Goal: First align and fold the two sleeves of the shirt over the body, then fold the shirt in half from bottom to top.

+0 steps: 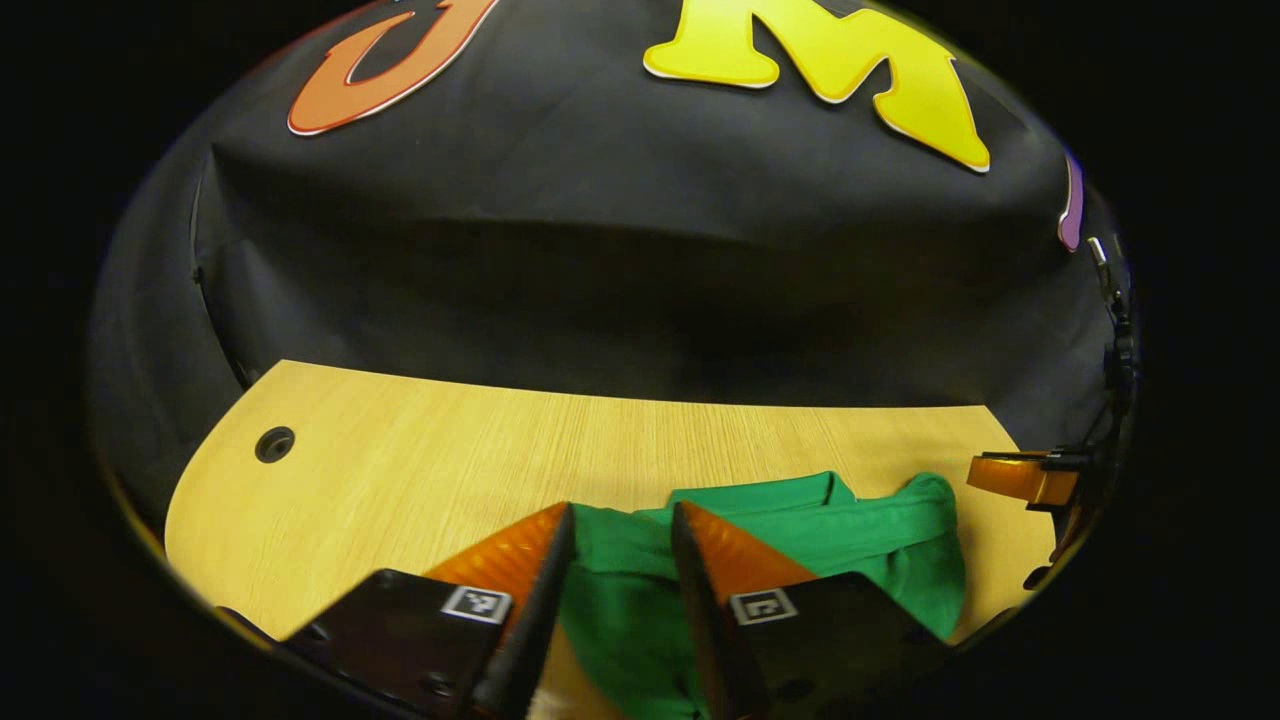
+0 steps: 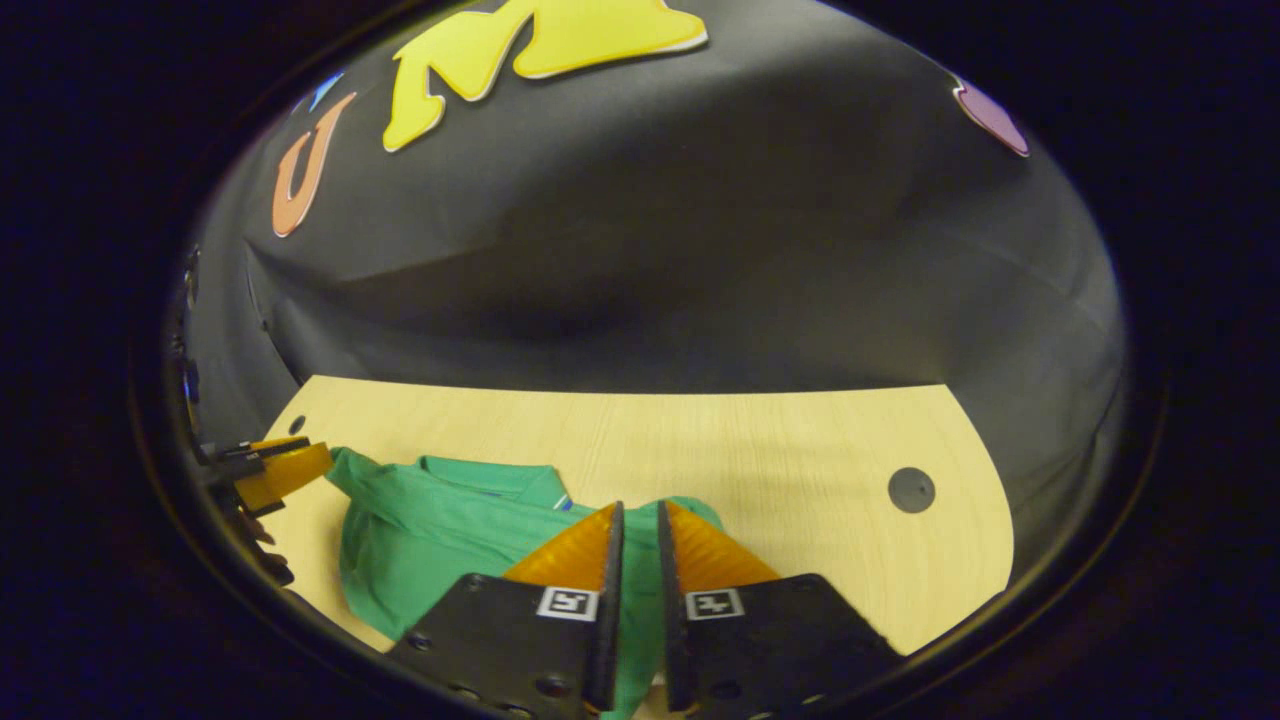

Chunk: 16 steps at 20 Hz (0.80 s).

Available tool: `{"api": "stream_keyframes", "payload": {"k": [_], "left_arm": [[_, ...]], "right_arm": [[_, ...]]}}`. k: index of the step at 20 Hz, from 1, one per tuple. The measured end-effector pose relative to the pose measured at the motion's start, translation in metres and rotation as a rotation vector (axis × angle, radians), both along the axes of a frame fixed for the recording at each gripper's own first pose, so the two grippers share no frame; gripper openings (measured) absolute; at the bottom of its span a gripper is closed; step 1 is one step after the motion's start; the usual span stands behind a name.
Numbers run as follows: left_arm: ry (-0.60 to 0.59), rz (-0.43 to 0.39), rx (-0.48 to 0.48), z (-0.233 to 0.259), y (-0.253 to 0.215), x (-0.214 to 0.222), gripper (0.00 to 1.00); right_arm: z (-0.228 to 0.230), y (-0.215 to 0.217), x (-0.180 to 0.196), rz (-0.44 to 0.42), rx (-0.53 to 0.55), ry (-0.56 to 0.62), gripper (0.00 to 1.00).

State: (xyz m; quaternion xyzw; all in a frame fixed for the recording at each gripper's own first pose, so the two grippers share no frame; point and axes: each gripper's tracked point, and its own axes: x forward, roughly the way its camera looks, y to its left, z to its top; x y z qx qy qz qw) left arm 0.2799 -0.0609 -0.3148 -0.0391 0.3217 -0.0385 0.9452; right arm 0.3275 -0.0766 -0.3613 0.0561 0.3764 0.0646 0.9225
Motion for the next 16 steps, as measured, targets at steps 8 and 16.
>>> {"api": "stream_keyframes", "payload": {"k": [8, 16], "left_arm": [[-0.108, -0.012, 0.029, 0.075, 0.001, -0.044, 1.0], [-0.323, 0.018, 0.039, 0.216, 0.025, -0.135, 1.0]], "right_arm": [[0.075, 0.006, -0.054, -0.025, -0.02, -0.119, 0.97], [0.213, 0.032, -0.165, -0.038, -0.033, -0.351, 0.96]]}}
